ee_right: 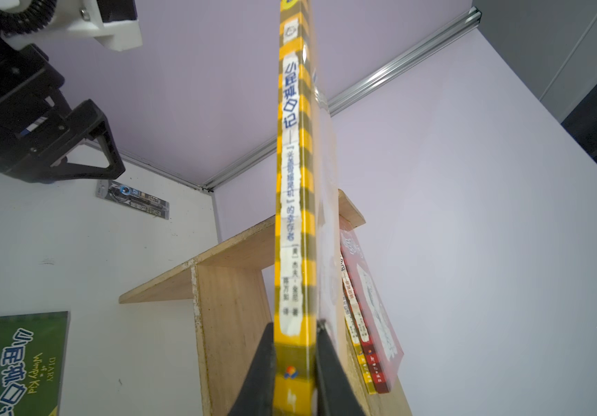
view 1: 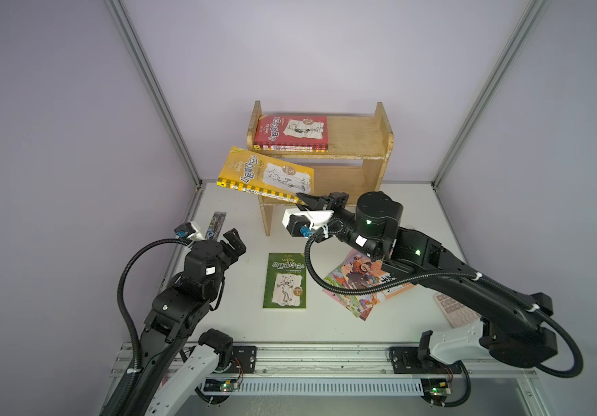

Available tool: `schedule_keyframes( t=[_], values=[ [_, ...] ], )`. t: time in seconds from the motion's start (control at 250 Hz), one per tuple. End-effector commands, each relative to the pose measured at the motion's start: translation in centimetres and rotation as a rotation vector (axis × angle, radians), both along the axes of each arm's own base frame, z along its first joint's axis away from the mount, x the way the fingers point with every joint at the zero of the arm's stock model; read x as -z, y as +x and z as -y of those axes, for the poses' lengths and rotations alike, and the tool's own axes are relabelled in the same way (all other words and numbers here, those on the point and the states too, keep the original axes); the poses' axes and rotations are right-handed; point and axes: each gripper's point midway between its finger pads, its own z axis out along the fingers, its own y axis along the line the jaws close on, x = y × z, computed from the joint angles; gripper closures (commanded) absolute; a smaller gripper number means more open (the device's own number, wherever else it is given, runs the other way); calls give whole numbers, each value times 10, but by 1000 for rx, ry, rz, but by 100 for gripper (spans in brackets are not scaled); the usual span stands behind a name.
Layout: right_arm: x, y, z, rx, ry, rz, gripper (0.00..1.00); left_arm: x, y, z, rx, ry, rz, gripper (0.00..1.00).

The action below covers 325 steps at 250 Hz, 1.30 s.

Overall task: Stacking books/files
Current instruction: Place the book on the bookshelf.

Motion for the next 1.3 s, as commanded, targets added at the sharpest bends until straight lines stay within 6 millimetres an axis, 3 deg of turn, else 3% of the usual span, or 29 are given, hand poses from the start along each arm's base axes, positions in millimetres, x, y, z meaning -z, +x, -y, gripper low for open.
schedule_keyframes(
  t=[0.0, 0.264, 0.284, 0.876, 1.296],
  values=[
    [-31, 8, 6, 54, 38, 112, 100, -12, 14, 34, 174, -22, 44, 0],
    [-65, 13, 19, 85, 39, 204, 100, -2, 35, 66, 296, -59, 41, 0],
    [-58, 20, 13, 88, 18, 196, 100, -2, 36, 67, 299, -62, 42, 0],
    [-61, 118, 36, 176, -51, 184, 100, 7, 44, 62, 262, -56, 16, 0],
    [-33, 184, 47, 166, -110, 88, 100, 26, 44, 58, 228, -78, -25, 0]
  ],
)
